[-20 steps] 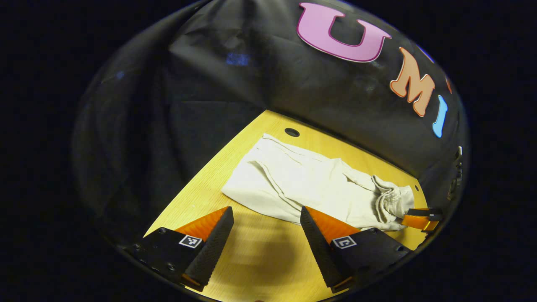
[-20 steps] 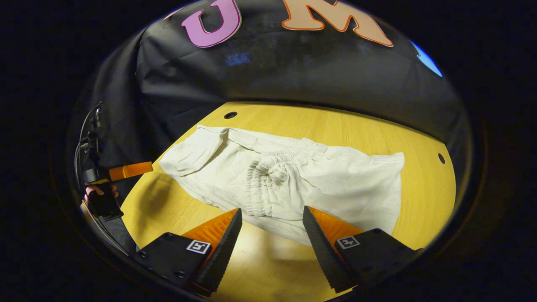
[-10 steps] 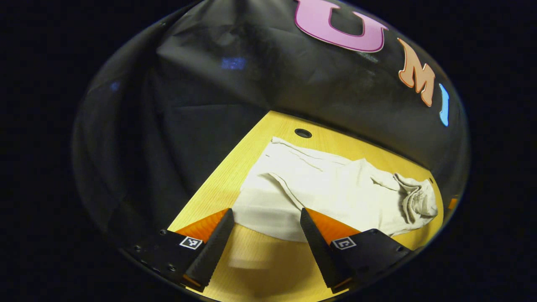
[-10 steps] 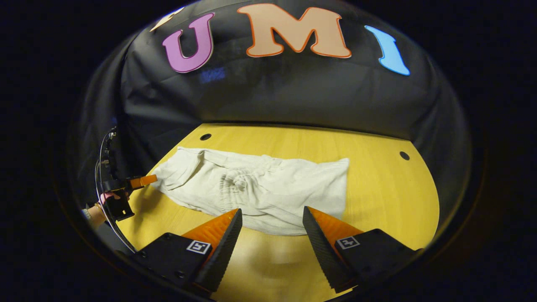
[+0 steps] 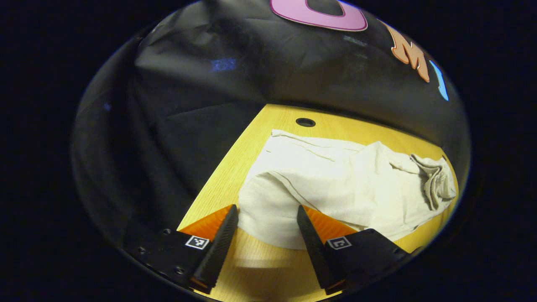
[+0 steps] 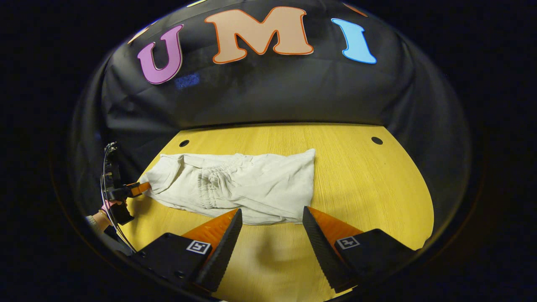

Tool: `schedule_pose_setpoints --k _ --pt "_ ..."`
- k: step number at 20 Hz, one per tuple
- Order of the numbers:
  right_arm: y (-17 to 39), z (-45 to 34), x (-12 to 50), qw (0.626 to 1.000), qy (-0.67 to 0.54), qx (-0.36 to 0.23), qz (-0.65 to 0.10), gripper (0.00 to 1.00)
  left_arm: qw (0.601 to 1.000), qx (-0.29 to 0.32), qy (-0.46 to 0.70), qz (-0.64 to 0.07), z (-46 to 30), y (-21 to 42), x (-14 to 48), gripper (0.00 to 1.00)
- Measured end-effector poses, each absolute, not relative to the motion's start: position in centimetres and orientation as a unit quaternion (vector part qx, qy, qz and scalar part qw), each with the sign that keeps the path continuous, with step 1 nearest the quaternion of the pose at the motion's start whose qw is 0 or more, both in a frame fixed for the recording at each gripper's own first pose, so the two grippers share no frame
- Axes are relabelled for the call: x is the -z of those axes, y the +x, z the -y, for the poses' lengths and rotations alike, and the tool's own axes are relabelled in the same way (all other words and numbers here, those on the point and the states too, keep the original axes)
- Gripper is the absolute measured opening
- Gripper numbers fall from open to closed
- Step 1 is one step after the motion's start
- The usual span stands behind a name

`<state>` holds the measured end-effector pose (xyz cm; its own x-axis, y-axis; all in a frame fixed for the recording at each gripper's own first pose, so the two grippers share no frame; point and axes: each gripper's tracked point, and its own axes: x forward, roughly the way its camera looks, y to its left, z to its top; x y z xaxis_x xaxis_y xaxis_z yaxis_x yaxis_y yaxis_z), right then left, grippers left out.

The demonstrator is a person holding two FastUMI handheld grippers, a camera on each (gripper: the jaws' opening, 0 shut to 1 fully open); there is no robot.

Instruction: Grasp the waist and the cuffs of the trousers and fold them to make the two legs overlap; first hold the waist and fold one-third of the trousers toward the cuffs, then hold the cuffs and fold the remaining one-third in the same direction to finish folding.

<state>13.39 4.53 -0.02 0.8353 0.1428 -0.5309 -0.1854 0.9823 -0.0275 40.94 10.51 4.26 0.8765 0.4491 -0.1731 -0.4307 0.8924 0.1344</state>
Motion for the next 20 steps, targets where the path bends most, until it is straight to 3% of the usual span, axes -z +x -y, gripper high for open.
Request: schedule_pose_setpoints --k 3,5,7,11,20 --pt "13.3 -4.5 -0.2 0.957 -0.039 -0.087 -0.273 0.93 0.972 -0.208 0.046 -0.098 -10.0 41.1 -4.8 0.59" --pt "13.2 -4.4 -0.2 0.957 -0.039 -0.088 -0.272 0.93 0.976 -0.192 0.037 -0.092 -9.1 42.2 -4.3 0.24" --pt "13.1 -4.5 -0.2 0.957 -0.04 -0.089 -0.272 0.93 0.978 -0.189 0.034 -0.088 -9.1 42.5 -4.3 0.05" --pt "13.1 -4.4 -0.3 0.957 -0.044 -0.091 -0.273 0.93 0.977 -0.182 0.037 -0.106 -8.1 42.3 -4.1 0.0" --pt "13.6 -5.9 0.7 0.952 -0.057 -0.115 -0.279 0.93 0.993 -0.108 0.018 -0.051 1.5 43.0 -9.4 0.0"
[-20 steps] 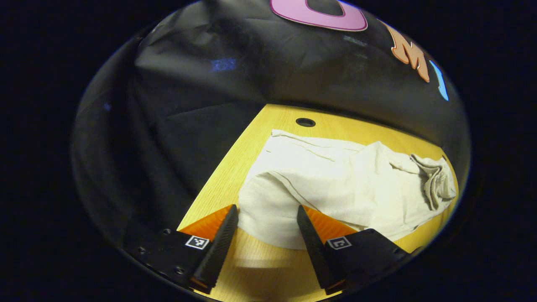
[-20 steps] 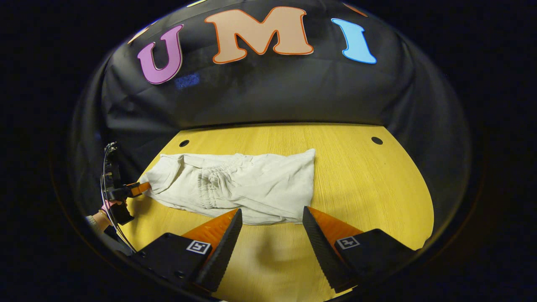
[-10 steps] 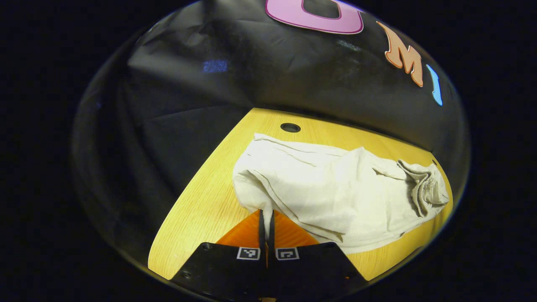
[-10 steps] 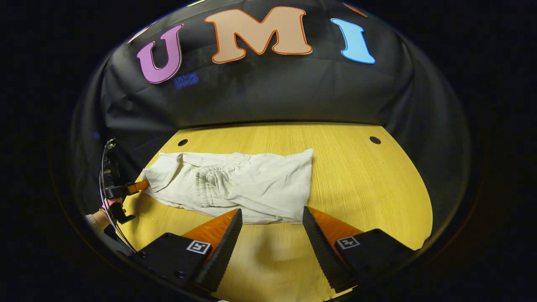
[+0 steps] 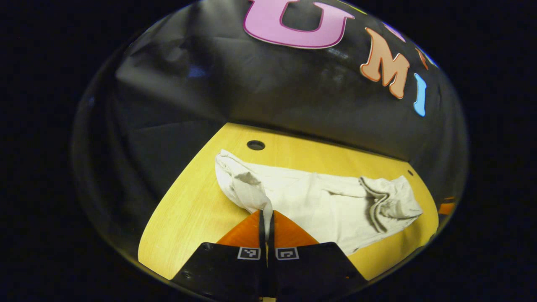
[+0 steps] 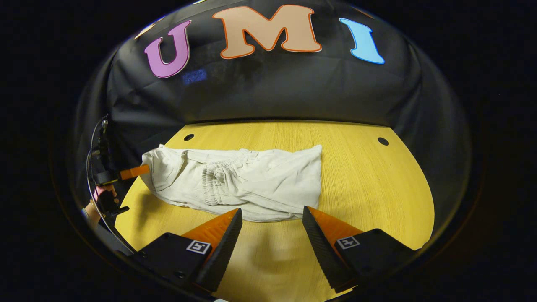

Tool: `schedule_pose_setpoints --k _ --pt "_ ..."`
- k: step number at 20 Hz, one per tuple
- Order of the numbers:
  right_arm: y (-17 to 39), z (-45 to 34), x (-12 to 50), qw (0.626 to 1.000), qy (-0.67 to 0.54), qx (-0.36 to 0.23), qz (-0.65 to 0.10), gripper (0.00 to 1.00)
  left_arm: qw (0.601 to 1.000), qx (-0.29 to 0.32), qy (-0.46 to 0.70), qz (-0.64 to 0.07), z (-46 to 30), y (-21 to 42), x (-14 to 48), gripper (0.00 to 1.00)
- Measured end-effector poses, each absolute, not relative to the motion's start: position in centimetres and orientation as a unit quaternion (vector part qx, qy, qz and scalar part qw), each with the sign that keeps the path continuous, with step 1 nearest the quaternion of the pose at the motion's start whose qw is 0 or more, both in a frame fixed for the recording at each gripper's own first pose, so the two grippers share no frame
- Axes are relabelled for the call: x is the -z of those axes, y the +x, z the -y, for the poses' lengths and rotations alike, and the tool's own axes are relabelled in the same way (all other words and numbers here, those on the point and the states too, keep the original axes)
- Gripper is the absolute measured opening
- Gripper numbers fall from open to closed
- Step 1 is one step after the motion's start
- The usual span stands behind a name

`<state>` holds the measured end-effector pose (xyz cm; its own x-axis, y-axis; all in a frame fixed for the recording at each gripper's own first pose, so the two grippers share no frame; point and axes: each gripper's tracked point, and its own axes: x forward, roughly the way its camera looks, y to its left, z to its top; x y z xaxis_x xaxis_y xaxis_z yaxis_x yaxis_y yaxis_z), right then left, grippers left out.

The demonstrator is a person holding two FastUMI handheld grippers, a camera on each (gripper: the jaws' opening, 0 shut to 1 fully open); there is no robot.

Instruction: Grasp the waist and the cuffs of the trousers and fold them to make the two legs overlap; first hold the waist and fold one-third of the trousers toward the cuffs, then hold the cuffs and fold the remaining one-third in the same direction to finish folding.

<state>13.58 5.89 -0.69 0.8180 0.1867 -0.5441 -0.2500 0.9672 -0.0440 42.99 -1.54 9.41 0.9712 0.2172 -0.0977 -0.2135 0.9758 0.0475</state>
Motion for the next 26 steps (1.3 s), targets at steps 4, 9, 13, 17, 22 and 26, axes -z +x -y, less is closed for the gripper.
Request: schedule_pose_setpoints --k 4,9,13,17,22,26 --pt "13.4 -5.5 0.4 0.952 -0.038 -0.123 -0.276 0.93 0.997 -0.076 0.0 -0.027 7.5 43.4 -12.0 0.0" --pt "13.2 -2.9 0.1 0.954 -0.021 -0.125 -0.27 0.93 1.0 -0.014 -0.01 -0.004 16.7 45.2 -14.8 0.0" --pt "12.7 0.5 -0.3 0.956 -0.015 -0.118 -0.267 0.93 0.999 0.03 -0.038 0.014 23.0 46.7 -16.0 0.0" --pt "12.6 4.1 -1.0 0.96 -0.007 -0.104 -0.261 0.93 0.996 0.074 -0.049 0.023 29.2 48.2 -16.4 0.0" --pt "12.7 7.6 -1.5 0.962 0.004 -0.094 -0.258 0.93 0.995 0.097 -0.025 -0.006 35.3 50.8 -14.2 0.0" --pt "12.7 9.0 -2.0 0.963 0.011 -0.093 -0.254 0.93 0.995 0.093 -0.012 -0.04 38.6 53.5 -10.6 0.0"
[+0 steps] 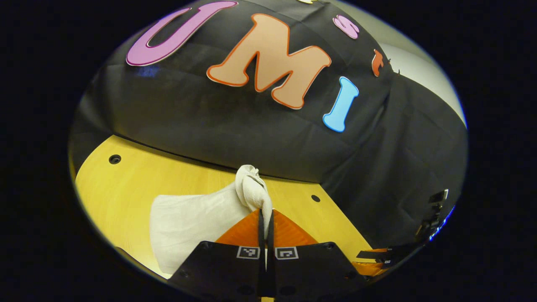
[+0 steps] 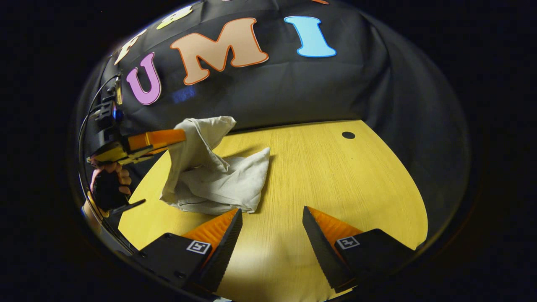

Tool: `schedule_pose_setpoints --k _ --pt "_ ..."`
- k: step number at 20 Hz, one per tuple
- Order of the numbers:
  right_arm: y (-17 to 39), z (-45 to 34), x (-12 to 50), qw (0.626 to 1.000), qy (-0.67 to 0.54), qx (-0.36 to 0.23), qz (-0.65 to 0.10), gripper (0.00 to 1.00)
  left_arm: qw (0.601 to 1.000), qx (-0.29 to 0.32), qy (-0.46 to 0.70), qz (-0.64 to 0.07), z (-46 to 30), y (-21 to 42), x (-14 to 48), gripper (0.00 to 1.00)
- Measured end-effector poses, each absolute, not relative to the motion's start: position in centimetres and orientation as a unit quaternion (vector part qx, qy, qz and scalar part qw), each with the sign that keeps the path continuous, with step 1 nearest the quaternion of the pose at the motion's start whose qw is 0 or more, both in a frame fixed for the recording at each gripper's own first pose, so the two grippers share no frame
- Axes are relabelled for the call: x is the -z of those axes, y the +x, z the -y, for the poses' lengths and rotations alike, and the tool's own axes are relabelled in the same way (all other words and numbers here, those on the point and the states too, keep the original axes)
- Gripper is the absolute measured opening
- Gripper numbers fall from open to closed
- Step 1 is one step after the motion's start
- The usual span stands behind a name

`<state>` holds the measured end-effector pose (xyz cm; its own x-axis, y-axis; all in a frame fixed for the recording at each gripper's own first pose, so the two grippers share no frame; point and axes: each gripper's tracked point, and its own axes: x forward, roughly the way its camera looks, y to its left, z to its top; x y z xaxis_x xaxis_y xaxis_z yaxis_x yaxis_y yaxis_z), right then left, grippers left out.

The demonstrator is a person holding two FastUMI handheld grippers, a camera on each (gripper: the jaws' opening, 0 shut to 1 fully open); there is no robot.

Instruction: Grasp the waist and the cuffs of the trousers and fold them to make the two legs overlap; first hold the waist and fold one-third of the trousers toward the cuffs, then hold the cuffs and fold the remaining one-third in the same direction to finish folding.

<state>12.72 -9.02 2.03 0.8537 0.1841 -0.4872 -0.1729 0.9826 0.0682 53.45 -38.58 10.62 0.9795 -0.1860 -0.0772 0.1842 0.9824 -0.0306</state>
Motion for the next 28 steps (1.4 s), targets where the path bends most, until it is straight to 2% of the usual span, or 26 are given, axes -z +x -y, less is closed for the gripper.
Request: schedule_pose_setpoints --k 5,8,9,13,14,15,16,18,25,28 --pt "12.8 9.8 -3.3 0.966 0.039 -0.088 -0.241 0.93 0.992 0.088 0.002 -0.087 40.4 54.9 -5.7 0.0" --pt "12.8 10.2 -3.6 0.967 0.048 -0.084 -0.236 0.93 0.986 0.115 0.005 -0.119 42.0 54.1 -3.7 0.0" --pt "12.9 10.1 -3.6 0.967 0.049 -0.083 -0.236 0.93 0.982 0.134 -0.001 -0.129 42.8 53.9 -3.1 0.14" --pt "13.0 9.2 -3.9 0.968 0.052 -0.085 -0.231 0.93 0.974 0.181 -0.002 -0.135 44.3 51.1 -3.6 0.82" --pt "12.9 8.7 -4.1 0.968 0.053 -0.087 -0.227 0.93 0.974 0.188 0.002 -0.127 44.3 50.0 -4.4 0.86" --pt "12.9 8.2 -4.4 0.969 0.054 -0.089 -0.224 0.93 0.974 0.191 0.004 -0.119 44.0 49.2 -5.1 0.83" --pt "12.8 7.7 -4.5 0.969 0.055 -0.091 -0.221 0.93 0.975 0.192 0.005 -0.111 43.7 48.2 -5.7 0.88" --pt "12.6 6.8 -5.0 0.971 0.06 -0.094 -0.213 0.93 0.979 0.182 0.012 -0.095 42.0 46.2 -6.8 0.88" --pt "11.5 4.1 -6.1 0.975 0.066 -0.098 -0.188 0.93 0.993 0.1 0.03 -0.052 34.0 41.7 -9.7 0.88" --pt "10.8 3.2 -6.3 0.976 0.06 -0.099 -0.182 0.93 0.995 0.084 0.012 -0.051 31.9 40.4 -9.7 0.88"
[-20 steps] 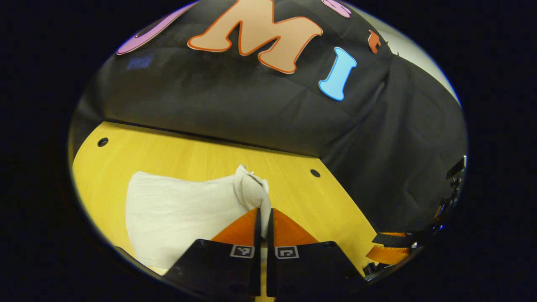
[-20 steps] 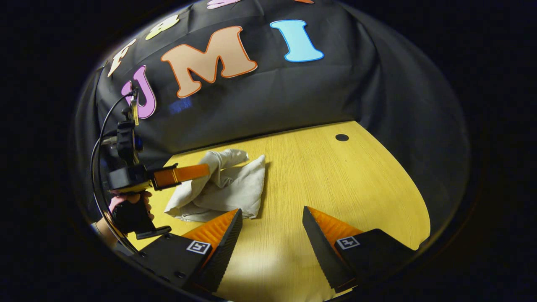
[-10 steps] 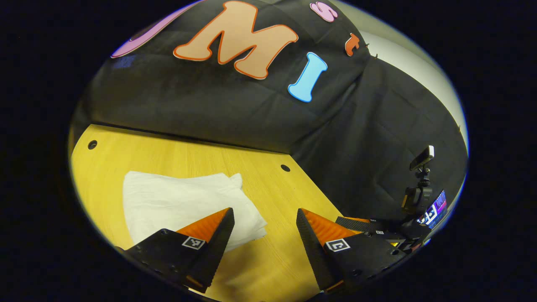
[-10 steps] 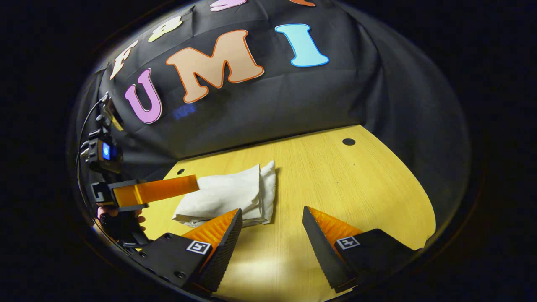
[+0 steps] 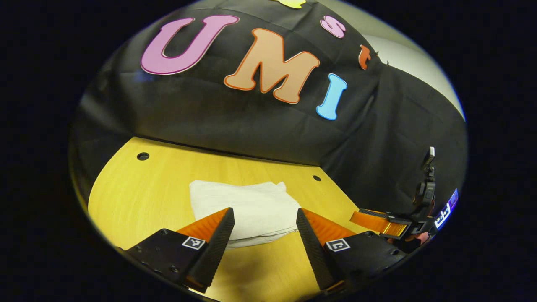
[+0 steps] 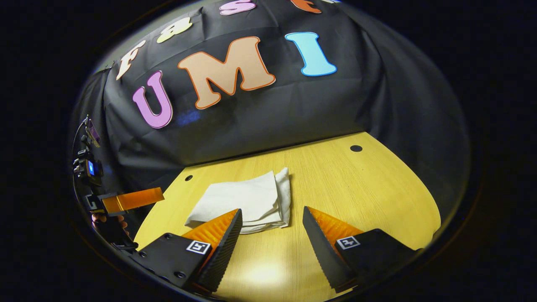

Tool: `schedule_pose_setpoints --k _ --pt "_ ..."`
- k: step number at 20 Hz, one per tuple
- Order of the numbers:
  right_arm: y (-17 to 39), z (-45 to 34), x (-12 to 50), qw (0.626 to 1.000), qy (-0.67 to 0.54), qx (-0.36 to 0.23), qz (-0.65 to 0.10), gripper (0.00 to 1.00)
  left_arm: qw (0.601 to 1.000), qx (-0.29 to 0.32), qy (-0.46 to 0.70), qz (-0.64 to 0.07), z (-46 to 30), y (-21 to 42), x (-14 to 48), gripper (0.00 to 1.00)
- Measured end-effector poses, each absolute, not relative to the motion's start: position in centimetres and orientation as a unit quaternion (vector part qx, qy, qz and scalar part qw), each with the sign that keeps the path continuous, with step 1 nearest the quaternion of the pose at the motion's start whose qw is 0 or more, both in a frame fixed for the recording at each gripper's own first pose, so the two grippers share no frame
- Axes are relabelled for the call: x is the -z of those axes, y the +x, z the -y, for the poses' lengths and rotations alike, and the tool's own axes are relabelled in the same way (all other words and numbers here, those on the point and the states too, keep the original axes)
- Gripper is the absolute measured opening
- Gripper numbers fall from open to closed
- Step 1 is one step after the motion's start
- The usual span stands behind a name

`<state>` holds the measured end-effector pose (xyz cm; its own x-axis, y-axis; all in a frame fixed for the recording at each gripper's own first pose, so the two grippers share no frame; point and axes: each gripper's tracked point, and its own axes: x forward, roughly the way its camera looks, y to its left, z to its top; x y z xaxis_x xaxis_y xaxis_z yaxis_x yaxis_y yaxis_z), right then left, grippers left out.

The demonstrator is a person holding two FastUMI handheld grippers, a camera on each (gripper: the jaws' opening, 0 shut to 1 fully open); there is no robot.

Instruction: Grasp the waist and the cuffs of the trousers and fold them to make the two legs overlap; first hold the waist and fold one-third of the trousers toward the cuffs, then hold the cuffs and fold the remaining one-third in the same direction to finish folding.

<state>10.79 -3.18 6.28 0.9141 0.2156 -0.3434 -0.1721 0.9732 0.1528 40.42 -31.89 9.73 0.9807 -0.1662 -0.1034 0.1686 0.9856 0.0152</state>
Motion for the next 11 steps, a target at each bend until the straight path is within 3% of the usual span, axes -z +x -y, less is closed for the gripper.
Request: schedule_pose_setpoints --k 6,10,11 --pt "9.5 2.0 -6.2 0.977 0.053 -0.092 -0.184 0.93 0.995 0.07 0.015 -0.076 28.7 38.0 -7.6 0.89" --pt "9.3 1.6 -6.3 0.978 0.048 -0.081 -0.184 0.93 0.992 0.092 0.01 -0.085 28.6 37.4 -7.2 0.89" --pt "9.2 1.3 -6.4 0.979 0.047 -0.078 -0.183 0.85 0.991 0.098 0.01 -0.09 28.6 37.5 -7.0 0.88"
